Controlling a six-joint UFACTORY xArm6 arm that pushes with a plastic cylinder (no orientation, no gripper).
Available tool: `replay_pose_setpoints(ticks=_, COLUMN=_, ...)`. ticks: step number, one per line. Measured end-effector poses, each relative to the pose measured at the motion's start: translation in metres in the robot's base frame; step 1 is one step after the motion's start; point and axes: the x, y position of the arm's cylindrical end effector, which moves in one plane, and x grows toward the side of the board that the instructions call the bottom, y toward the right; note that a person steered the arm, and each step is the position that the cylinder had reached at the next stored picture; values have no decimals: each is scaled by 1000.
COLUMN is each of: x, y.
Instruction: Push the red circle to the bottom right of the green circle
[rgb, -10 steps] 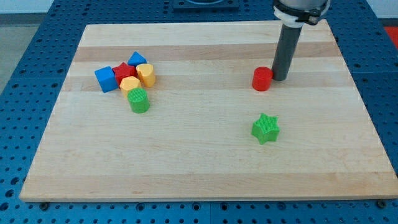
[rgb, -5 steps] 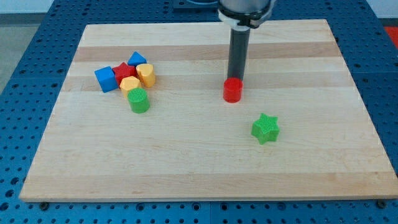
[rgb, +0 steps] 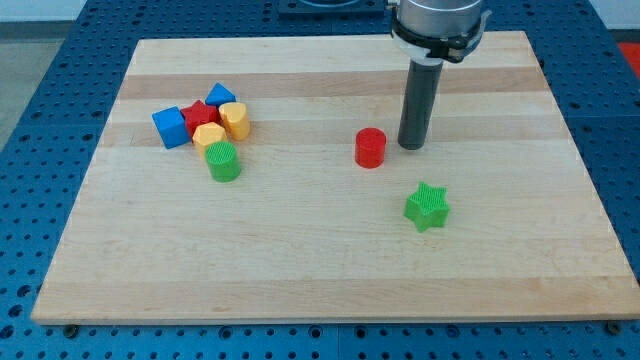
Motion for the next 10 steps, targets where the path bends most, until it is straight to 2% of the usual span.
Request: replay_pose_setpoints(ticks=10, x=16, y=-126)
